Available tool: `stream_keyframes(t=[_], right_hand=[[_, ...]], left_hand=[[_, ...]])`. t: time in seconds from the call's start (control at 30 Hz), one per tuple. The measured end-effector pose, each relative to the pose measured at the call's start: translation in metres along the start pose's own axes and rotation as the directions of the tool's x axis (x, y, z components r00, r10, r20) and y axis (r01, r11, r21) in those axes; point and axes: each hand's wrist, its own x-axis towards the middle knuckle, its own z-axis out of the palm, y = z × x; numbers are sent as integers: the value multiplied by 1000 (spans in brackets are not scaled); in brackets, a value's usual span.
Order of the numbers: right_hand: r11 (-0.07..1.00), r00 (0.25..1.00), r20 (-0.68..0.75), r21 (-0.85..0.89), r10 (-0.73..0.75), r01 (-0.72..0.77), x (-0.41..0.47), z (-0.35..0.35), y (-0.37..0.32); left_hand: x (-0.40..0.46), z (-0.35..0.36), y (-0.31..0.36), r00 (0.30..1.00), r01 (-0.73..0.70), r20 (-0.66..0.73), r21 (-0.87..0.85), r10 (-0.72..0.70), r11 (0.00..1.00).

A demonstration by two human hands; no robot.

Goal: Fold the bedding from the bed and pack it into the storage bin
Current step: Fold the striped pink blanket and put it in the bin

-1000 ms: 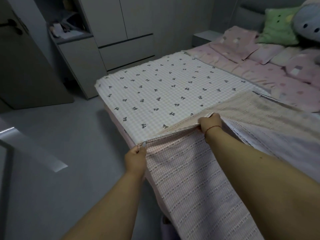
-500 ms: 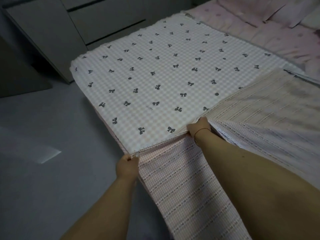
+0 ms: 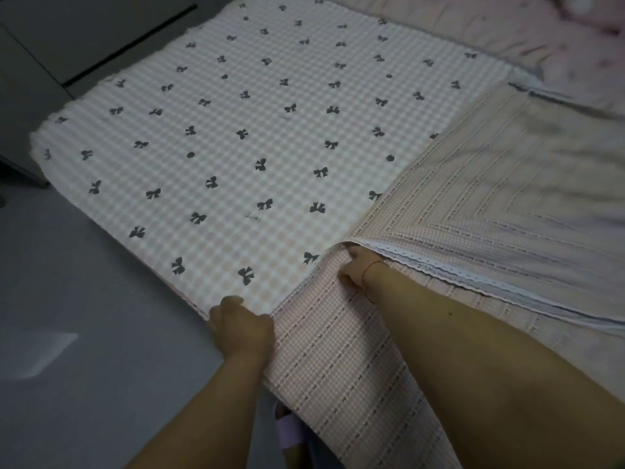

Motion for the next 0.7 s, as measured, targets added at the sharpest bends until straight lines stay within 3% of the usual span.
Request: stream_keyframes(t=[0.1,0.2,0.33,0.5,0.63,0.7], right_hand=[[994,997,5,82,78,-78,4,-13,11],[944,987,34,288,158,-161,4,-30,27],[774,951,-22,587,307,-237,4,-53,61],[488,886,-63,851,459,-193,6,-104,123],[377,728,-162,915,666,-142,18,-149,173],[339,675,-180,934,716,-111,23,-168,197]], left_hand=[[1,12,49,952,-249,160,-86,260,965],[-2,33,91,833,-335,412,-156,369,929],[-9,71,126,709,-250,633,-185,310,950],[-31,115,165,581,-142,764,-245,281,959],[-59,146,203,483,27,851,-251,207,968],[-73,159,218,387,172,913,-210,130,962]])
